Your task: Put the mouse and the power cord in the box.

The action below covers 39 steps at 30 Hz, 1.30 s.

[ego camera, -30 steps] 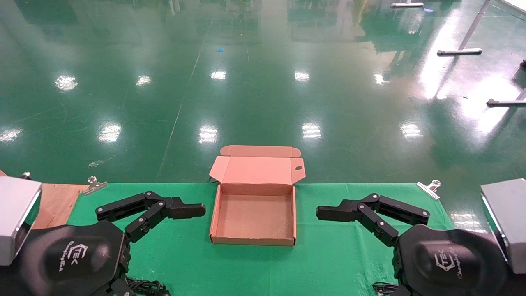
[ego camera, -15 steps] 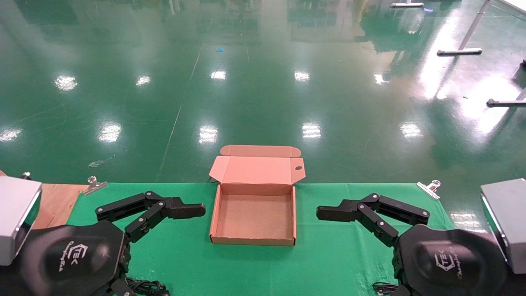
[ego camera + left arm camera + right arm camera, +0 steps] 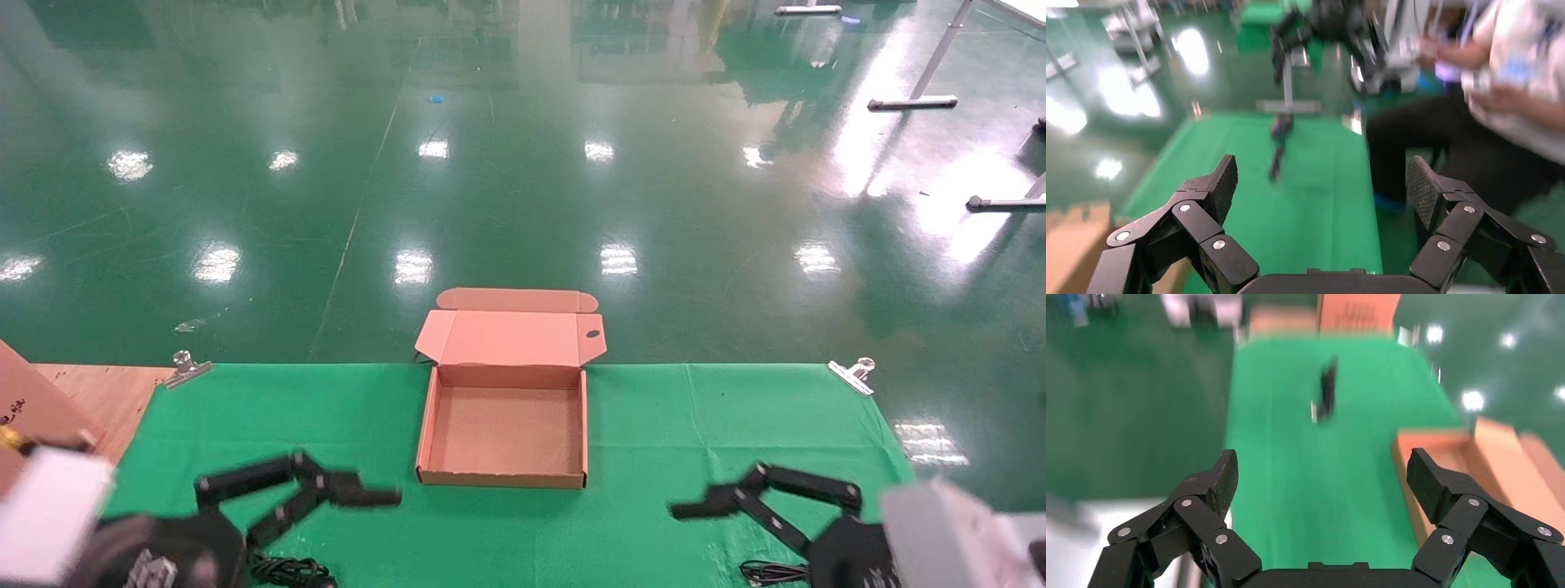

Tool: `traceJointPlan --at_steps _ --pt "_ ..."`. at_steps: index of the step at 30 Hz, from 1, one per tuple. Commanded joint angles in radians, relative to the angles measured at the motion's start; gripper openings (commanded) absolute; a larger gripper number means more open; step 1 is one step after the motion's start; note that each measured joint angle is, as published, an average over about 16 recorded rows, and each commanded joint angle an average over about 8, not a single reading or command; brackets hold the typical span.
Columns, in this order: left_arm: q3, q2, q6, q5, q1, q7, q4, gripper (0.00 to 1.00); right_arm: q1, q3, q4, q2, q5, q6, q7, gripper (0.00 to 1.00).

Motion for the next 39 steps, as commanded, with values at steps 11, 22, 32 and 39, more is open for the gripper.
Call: traceJointPlan --at_steps 11,22,32,39 --pt "0.286 0.073 0.000 0.423 -0.243 0.127 0.163 1.00 0.168 -0.248 -0.026 -0.056 -0.433 0.019 -0.186 1.00" --pt "0.467 0.257 -0.089 0.769 -0.402 0.282 0.420 1.00 0.171 -0.339 -0.185 -0.182 -0.748 0.217 -0.337 1.00" --pt "0.526 0.406 -0.276 0.908 -0.398 0.435 0.689 1.00 0.211 -0.377 -0.568 -0.355 -0.840 0.366 -0.531 1.00" --pt "0.526 0.452 -0.350 0.918 -0.411 0.512 0.851 1.00 0.245 -0.381 -0.830 -0.472 -0.828 0.413 -0.654 1.00"
